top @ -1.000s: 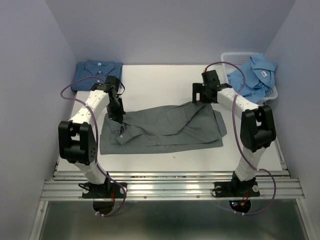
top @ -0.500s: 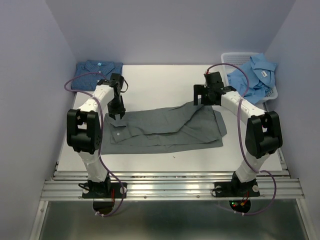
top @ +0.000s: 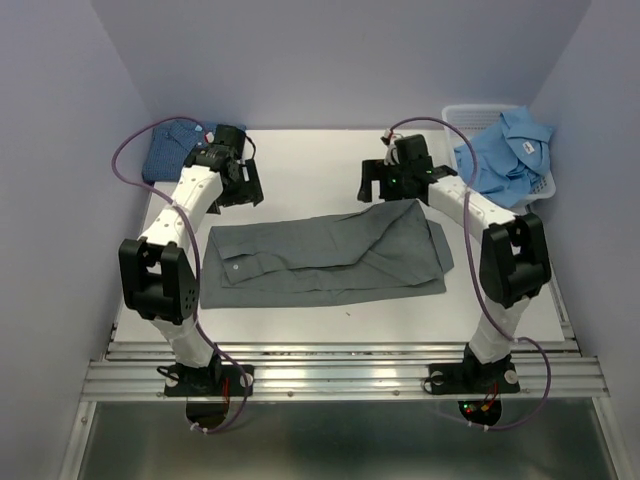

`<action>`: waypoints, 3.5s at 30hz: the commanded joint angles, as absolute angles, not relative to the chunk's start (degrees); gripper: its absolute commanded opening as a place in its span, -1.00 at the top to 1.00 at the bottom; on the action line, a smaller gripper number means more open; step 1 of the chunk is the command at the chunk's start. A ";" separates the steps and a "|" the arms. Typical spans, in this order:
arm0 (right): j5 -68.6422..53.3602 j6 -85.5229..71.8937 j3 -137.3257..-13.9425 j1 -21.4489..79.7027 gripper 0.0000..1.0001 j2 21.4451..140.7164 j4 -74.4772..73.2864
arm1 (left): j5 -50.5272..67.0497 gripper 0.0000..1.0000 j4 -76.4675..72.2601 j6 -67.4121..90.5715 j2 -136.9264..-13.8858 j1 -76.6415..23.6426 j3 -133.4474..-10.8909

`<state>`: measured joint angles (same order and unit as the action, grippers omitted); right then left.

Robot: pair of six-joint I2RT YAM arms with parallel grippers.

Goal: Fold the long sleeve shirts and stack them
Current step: Fold the shirt

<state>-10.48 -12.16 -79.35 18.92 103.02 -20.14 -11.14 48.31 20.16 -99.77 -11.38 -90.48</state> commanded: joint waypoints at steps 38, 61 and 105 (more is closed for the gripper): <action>0.44 -18.73 -93.66 16.96 -1.00 131.37 -18.99 | 5.71 -0.97 26.45 29.70 -108.20 -13.97 -64.09; -31.21 -36.04 -140.62 22.06 -1.00 167.88 -2.37 | 24.09 -0.97 9.84 51.42 -97.82 -43.59 -49.38; -24.97 -38.23 -25.66 24.95 -1.00 57.56 -35.87 | 15.90 -0.55 8.44 45.88 -78.56 -44.38 -33.22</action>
